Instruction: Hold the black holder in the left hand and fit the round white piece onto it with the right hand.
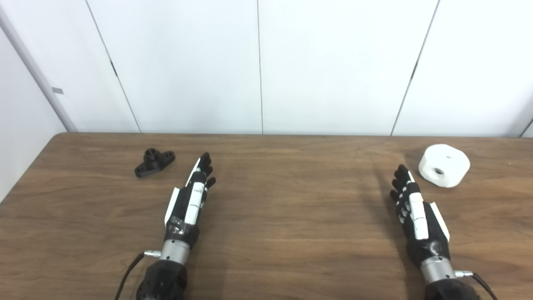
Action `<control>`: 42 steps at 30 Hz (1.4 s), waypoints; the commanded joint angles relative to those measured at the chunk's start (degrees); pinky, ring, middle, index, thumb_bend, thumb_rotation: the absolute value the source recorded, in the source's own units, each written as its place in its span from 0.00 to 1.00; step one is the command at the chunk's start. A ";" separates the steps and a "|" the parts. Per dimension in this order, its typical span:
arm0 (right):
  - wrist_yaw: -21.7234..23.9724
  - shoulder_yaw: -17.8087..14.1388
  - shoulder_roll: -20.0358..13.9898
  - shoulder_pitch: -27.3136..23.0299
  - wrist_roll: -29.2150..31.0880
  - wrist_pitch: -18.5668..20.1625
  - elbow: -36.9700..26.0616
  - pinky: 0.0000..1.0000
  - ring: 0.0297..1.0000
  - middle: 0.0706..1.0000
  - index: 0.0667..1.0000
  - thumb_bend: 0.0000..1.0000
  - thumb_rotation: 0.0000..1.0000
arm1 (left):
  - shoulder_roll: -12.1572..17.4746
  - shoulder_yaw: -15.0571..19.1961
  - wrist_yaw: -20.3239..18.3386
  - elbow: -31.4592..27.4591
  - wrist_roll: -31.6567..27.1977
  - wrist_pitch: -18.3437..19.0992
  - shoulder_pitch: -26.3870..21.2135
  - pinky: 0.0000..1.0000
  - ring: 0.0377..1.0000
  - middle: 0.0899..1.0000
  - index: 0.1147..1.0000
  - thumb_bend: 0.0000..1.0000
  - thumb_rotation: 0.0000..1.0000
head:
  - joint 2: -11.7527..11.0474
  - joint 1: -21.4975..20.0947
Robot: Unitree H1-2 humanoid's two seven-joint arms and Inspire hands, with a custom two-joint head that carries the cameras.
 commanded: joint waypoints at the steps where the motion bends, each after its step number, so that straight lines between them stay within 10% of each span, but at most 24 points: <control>1: 0.13 0.26 0.43 -0.39 0.22 -2.36 0.77 1.00 1.00 1.00 1.00 0.46 1.00 | 0.08 0.11 0.11 1.52 -0.65 -0.98 0.46 0.96 1.00 1.00 1.00 0.71 0.91 | 0.11 0.01; 19: 0.08 0.23 0.72 -0.33 0.34 -2.60 0.69 1.00 1.00 1.00 1.00 0.46 1.00 | 0.21 0.32 0.29 0.77 -0.52 -0.93 0.56 0.96 1.00 1.00 1.00 0.68 0.89 | 0.18 0.11; 27: -0.04 0.39 1.11 -0.46 0.25 -1.98 0.74 1.00 1.00 1.00 1.00 0.47 1.00 | 3.51 -0.27 5.93 -3.02 12.05 -1.41 0.67 0.81 0.81 0.80 0.85 0.72 0.15 | 0.07 0.29; 33: -0.27 0.66 1.42 -0.45 -0.19 -1.85 0.59 1.00 1.00 1.00 1.00 0.45 1.00 | 10.19 -1.55 6.56 -7.50 24.28 1.72 0.76 0.83 0.78 0.74 0.77 0.79 0.04 | 0.22 0.74; 42: -0.90 1.06 2.25 -0.34 -0.78 -0.32 -0.28 1.00 1.00 1.00 1.00 0.43 1.00 | 17.80 1.60 5.25 -9.61 23.35 3.46 -0.33 0.76 0.77 0.75 0.74 0.76 0.09 | 0.37 1.41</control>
